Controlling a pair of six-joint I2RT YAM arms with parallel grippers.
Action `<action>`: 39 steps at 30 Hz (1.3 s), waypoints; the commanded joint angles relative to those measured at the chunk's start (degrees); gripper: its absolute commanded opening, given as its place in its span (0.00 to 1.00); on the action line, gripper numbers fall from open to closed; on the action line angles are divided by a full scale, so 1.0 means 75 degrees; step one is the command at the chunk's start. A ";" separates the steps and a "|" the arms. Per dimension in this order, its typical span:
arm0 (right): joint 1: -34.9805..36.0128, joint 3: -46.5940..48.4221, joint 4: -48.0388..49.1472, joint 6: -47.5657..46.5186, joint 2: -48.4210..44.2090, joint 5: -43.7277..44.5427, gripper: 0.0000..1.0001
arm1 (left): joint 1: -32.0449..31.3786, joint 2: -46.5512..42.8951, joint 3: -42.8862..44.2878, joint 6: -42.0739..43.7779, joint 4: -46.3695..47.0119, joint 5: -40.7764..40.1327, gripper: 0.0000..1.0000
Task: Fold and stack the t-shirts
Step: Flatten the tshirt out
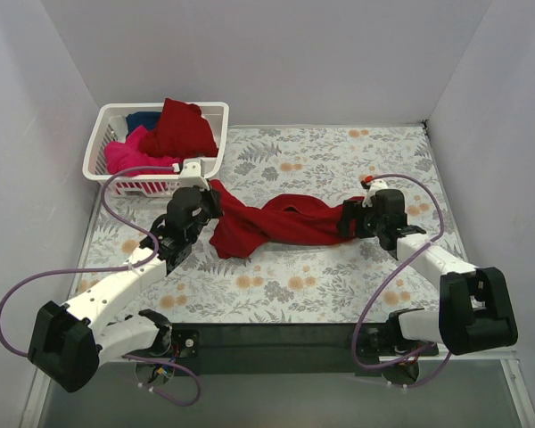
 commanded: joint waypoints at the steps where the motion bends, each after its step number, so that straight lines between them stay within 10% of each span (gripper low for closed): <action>1: -0.0025 -0.0022 0.0647 0.0081 0.0222 -0.0602 0.75 | 0.0102 -0.0075 0.0024 0.0149 0.0001 -0.0313 0.00; 16: -0.0025 0.0071 0.0545 0.0082 0.0224 -0.0346 0.48 | 0.0161 -0.0122 0.0036 0.0160 -0.0069 -0.0325 0.00; 22: -0.0037 0.0200 0.0145 -0.0082 -0.0702 -0.0134 0.03 | 0.0173 -0.0075 0.0047 0.0184 -0.0058 -0.0313 0.00; 39: -0.0037 0.1534 -0.0336 -0.0422 -0.1640 0.0322 0.01 | 0.0173 -0.0485 0.0749 0.0570 -0.0104 -0.0150 0.00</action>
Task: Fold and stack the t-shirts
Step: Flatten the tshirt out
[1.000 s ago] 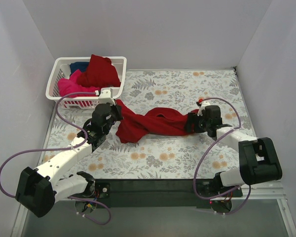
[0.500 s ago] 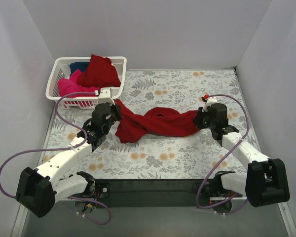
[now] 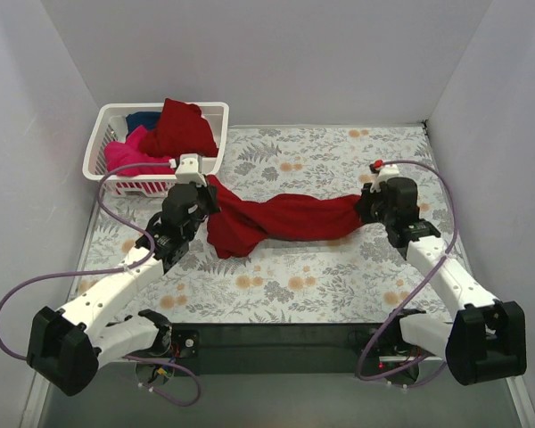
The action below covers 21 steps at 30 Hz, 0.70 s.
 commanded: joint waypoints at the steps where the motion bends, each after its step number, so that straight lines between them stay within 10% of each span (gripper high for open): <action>1: -0.0011 0.1264 -0.0099 -0.0352 -0.0678 0.0291 0.01 | 0.0053 -0.0366 0.0744 0.0326 0.0076 0.0022 0.00; 21: -0.0022 0.5484 -0.1918 -0.1455 -0.2776 -0.0107 0.01 | 0.0053 -0.1362 0.4178 0.0889 -0.0603 0.3725 0.00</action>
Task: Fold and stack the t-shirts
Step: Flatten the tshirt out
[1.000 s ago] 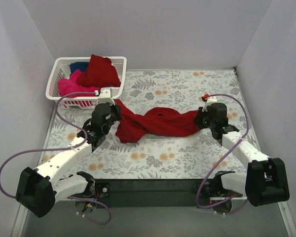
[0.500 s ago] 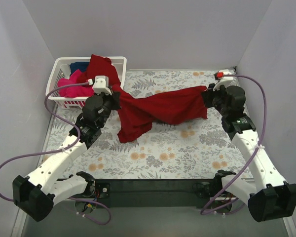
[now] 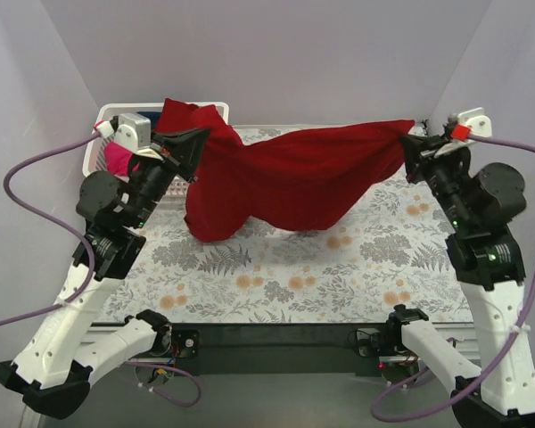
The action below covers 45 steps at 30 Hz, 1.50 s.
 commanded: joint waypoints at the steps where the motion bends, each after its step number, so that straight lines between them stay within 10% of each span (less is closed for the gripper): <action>1: -0.0011 0.0819 -0.0161 -0.0234 -0.0617 -0.0282 0.01 | 0.0050 -0.0251 0.0571 -0.0079 -0.0370 0.1173 0.00; 15: -0.0022 0.2543 -0.0654 -0.0445 -0.1146 -0.0482 0.01 | 0.0050 -0.0815 0.1170 -0.0630 -0.0453 0.2299 0.00; 26: -0.0011 0.1547 0.0154 -0.0761 0.0949 0.1088 0.01 | 0.0050 0.3000 0.2010 0.0178 -0.0430 0.0533 0.00; 34: -0.0128 0.3197 0.0624 -0.0925 0.3072 0.1147 0.01 | 0.0132 0.5196 0.4249 0.1068 -0.0254 0.0132 0.00; 45: -0.0140 0.3974 0.0600 -0.1078 0.2935 0.0609 0.01 | 0.0144 0.4110 0.4312 0.1409 0.0027 0.0950 0.00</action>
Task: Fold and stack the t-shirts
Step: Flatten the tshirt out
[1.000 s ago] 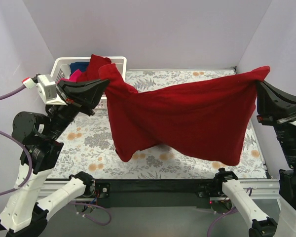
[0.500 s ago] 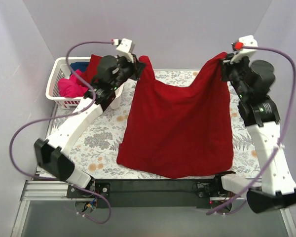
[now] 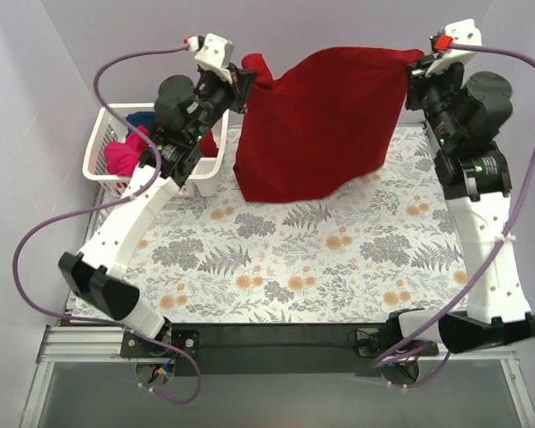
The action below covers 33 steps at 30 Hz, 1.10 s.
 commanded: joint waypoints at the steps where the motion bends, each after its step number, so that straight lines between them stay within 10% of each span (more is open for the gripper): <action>1: -0.0029 0.0016 0.0562 -0.0055 -0.0982 -0.0504 0.01 | 0.0016 -0.1222 -0.0253 0.0112 0.0316 0.0528 0.00; 18: -0.0029 0.1162 -0.0551 -0.0195 -0.3458 -0.0965 0.01 | 0.0016 -0.4599 -0.0420 -0.1259 -0.0352 0.2942 0.00; 25: -0.0017 0.0825 -0.0482 -0.0242 -0.3236 -0.0590 0.01 | 0.0016 -0.4003 -0.0383 -0.1517 -0.0235 0.3190 0.00; 33: -0.0029 -0.3073 0.1227 -0.0266 -0.2511 0.1926 0.01 | 0.0016 -0.1325 -0.1532 -0.1037 0.0594 0.1470 0.00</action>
